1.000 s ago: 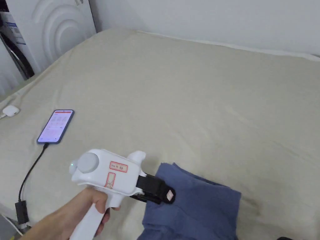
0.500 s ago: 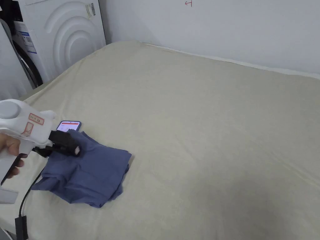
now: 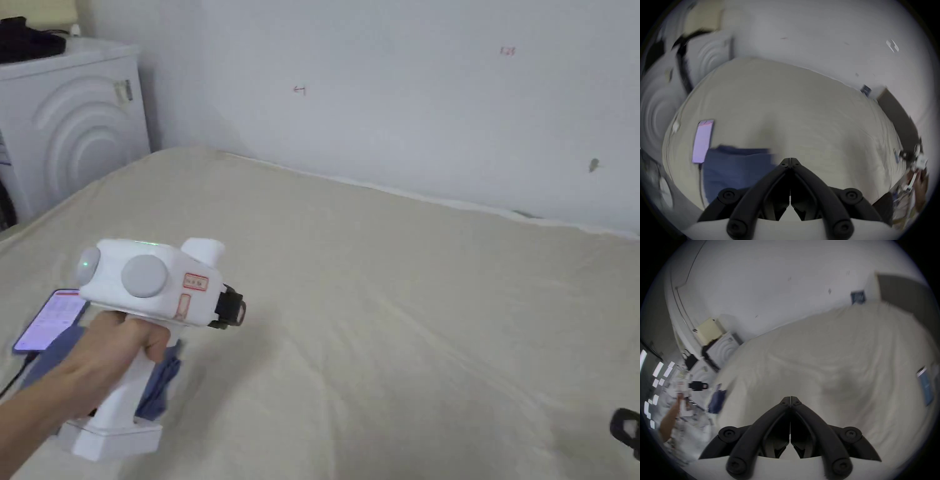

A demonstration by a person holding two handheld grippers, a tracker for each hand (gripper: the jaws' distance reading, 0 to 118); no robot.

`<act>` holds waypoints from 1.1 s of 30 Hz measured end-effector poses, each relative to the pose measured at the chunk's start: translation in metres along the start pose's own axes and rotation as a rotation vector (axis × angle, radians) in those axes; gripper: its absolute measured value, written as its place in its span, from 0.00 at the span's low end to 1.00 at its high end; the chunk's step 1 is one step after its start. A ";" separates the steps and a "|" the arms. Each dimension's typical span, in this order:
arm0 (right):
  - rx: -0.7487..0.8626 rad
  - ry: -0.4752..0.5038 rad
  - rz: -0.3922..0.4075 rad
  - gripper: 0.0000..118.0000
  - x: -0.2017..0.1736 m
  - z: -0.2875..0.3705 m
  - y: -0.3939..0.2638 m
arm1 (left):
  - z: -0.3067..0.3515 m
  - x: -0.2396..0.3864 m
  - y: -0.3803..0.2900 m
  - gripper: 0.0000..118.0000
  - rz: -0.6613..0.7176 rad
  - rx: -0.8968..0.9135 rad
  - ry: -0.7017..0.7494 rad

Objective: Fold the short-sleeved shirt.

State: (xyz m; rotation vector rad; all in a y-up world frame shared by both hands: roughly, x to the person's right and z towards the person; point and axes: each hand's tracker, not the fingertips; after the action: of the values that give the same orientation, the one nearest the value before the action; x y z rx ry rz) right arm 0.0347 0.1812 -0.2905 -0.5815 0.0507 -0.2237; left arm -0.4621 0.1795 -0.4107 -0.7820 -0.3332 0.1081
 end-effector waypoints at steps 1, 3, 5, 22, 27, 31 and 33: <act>0.041 -0.028 0.030 0.00 -0.002 0.008 0.009 | -0.001 0.032 0.012 0.00 -0.019 0.048 -0.020; 0.098 -0.126 0.109 0.00 0.000 0.022 0.029 | 0.001 0.104 0.020 0.00 -0.116 0.152 0.033; 0.166 -0.191 0.189 0.00 -0.007 0.037 0.049 | 0.001 0.159 0.032 0.00 -0.225 0.274 0.075; 0.470 -0.261 0.168 0.00 -0.005 0.108 0.107 | 0.080 0.276 0.072 0.00 -0.226 0.584 0.151; 0.478 -0.268 0.203 0.00 -0.005 0.104 0.093 | 0.073 0.258 0.059 0.00 -0.175 0.578 0.168; 0.474 -0.252 0.204 0.02 -0.005 0.104 0.090 | 0.072 0.248 0.057 0.24 -0.161 0.572 0.170; 0.476 -0.251 0.243 0.62 -0.008 0.102 0.086 | 0.066 0.250 0.058 1.00 -0.197 0.516 0.259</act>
State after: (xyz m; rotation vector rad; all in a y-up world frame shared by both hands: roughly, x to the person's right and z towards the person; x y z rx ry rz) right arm 0.0553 0.3078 -0.2522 -0.1224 -0.1710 0.0769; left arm -0.2472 0.3191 -0.3444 -0.2442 -0.1233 -0.0917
